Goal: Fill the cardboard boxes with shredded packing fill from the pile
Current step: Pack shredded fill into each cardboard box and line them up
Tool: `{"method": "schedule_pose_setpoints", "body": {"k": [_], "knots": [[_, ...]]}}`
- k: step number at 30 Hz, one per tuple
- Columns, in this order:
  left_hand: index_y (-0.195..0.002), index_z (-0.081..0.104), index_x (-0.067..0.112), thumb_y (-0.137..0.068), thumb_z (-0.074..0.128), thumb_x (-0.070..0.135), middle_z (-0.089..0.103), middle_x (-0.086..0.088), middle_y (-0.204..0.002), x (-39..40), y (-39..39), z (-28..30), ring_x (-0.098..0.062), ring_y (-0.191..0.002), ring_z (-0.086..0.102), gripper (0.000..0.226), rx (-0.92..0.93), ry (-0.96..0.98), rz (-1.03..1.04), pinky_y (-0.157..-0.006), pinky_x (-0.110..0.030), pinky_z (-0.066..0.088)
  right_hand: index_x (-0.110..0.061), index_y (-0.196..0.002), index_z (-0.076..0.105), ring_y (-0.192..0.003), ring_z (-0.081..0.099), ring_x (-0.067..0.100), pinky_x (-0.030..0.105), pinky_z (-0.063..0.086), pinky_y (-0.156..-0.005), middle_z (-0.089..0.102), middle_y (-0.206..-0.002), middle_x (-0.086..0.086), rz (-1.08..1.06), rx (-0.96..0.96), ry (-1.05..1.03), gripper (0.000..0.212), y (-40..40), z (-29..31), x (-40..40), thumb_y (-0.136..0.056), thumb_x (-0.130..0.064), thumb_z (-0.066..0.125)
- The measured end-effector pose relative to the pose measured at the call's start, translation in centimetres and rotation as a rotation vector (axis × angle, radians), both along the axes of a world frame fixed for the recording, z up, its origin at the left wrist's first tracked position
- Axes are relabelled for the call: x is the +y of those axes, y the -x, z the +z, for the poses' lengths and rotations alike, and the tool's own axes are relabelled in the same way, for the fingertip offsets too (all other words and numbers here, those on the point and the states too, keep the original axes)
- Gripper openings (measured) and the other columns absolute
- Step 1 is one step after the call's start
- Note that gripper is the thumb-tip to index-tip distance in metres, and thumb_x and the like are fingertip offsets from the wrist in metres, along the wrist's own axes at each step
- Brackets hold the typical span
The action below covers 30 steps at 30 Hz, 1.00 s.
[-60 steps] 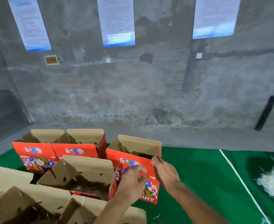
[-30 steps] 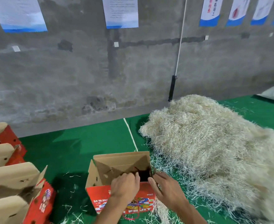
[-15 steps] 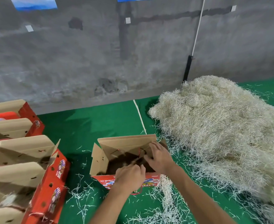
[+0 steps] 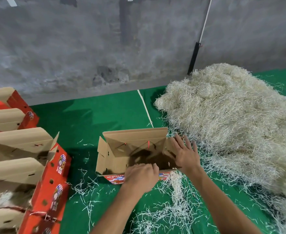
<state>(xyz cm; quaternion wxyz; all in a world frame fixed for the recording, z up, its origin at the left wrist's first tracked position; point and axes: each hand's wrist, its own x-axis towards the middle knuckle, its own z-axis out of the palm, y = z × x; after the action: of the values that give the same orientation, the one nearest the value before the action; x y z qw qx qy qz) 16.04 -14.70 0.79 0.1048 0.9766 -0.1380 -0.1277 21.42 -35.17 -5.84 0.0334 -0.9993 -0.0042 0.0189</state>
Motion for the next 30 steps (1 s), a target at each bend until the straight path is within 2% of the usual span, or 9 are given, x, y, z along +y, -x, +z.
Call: {"method": "schedule_pose_setpoints", "body": {"k": [3, 5, 7, 9, 12, 15, 21, 25, 30], "knots": [[-0.087, 0.046, 0.018, -0.102, 0.028, 0.017, 0.066, -0.011, -0.103, 0.1, -0.4, -0.3, -0.028, -0.101, 0.063, 0.024, 0.083, 0.018, -0.074, -0.092, -0.037, 0.045, -0.027, -0.157, -0.019, -0.151, -0.016, 0.034, 0.056, -0.013, -0.12, -0.017, -0.164, -0.001, -0.003, 0.067, -0.022, 0.085, -0.4, -2.2, 0.3, -0.092, -0.078, 0.002], [-0.091, 0.042, 0.018, -0.098, 0.031, 0.011, 0.062, -0.013, -0.116, 0.1, -0.5, -0.5, -0.031, -0.111, 0.058, 0.016, 0.169, 0.034, -0.069, -0.086, -0.036, 0.039, -0.023, -0.16, -0.007, -0.154, 0.002, 0.033, 0.055, 0.002, -0.124, 0.004, -0.168, 0.003, -0.029, 0.115, -0.26, 0.086, -0.9, -2.7, 0.8, -0.095, -0.073, 0.018], [-0.092, 0.043, 0.016, -0.099, 0.028, 0.015, 0.06, -0.013, -0.122, 0.1, -0.8, -0.3, -0.031, -0.114, 0.055, 0.016, 0.237, 0.053, -0.053, -0.084, -0.037, 0.036, -0.01, -0.157, 0.016, -0.142, 0.036, 0.039, 0.055, 0.028, -0.116, 0.038, -0.155, 0.019, 0.014, 0.225, -0.886, 0.092, -1.1, -2.2, 1.6, -0.088, -0.063, 0.046], [-0.099, 0.049, 0.016, -0.099, 0.024, 0.027, 0.059, -0.012, -0.126, 0.0, -1.3, -0.3, -0.027, -0.109, 0.054, 0.027, 0.329, 0.064, -0.06, -0.083, -0.037, 0.035, 0.005, -0.143, 0.031, -0.116, 0.058, 0.038, 0.049, 0.047, -0.1, 0.053, -0.129, 0.03, 0.008, 0.286, -1.489, 0.071, -0.9, -2.5, 2.8, -0.086, -0.025, 0.06], [-0.115, 0.052, 0.03, -0.09, 0.015, 0.052, 0.057, -0.005, -0.137, 0.2, -1.9, -1.6, -0.022, -0.111, 0.052, 0.049, 0.402, 0.1, -0.005, -0.092, -0.042, 0.037, -0.002, -0.143, 0.039, -0.104, 0.057, 0.036, 0.043, 0.051, -0.092, 0.056, -0.123, 0.024, -0.163, 0.339, -1.853, 0.058, -0.5, -1.5, 3.5, -0.086, 0.01, 0.048], [-0.135, 0.041, 0.038, -0.087, 0.006, 0.069, 0.052, 0.002, -0.141, 0.4, -1.4, -4.2, -0.023, -0.127, 0.046, 0.067, 0.273, 0.03, -0.009, -0.108, -0.051, 0.029, -0.021, -0.145, 0.047, -0.105, 0.062, 0.028, 0.022, 0.055, -0.081, 0.066, -0.122, 0.01, -0.349, 0.317, -1.602, 0.057, -1.4, -0.9, 3.7, -0.095, 0.007, 0.044], [-0.115, 0.055, 0.031, -0.093, 0.023, 0.079, 0.059, 0.011, -0.098, 0.0, 0.1, -9.4, -0.015, -0.091, 0.05, 0.062, -0.372, -0.017, 0.027, -0.085, -0.04, 0.035, -0.04, -0.136, 0.056, -0.087, 0.066, 0.009, 0.019, 0.054, -0.059, 0.071, -0.108, -0.004, -0.611, 0.328, -1.567, 0.056, -2.7, -1.8, 3.8, -0.099, 0.0, 0.044], [-0.101, 0.057, 0.03, -0.093, 0.037, 0.072, 0.061, 0.013, -0.094, 0.2, -2.3, -10.1, -0.014, -0.091, 0.053, 0.047, -0.43, -0.004, -0.012, -0.083, -0.037, 0.035, -0.033, -0.135, 0.062, -0.107, 0.066, 0.023, 0.038, 0.056, -0.09, 0.071, -0.118, 0.002, -0.626, 0.26, -1.429, 0.049, -4.1, -3.1, 4.1, -0.098, -0.002, 0.049], [-0.091, 0.057, 0.026, -0.091, 0.061, 0.043, 0.065, 0.009, -0.088, -0.7, -3.7, -10.5, -0.018, -0.087, 0.06, 0.017, -0.465, 0.01, -0.044, -0.078, -0.037, 0.038, -0.025, -0.114, 0.073, -0.079, 0.068, 0.016, 0.019, 0.045, -0.055, 0.072, -0.083, -0.008, -0.625, 0.057, -1.247, 0.033, -4.3, -3.8, 4.3, -0.094, -0.008, 0.054]]}}
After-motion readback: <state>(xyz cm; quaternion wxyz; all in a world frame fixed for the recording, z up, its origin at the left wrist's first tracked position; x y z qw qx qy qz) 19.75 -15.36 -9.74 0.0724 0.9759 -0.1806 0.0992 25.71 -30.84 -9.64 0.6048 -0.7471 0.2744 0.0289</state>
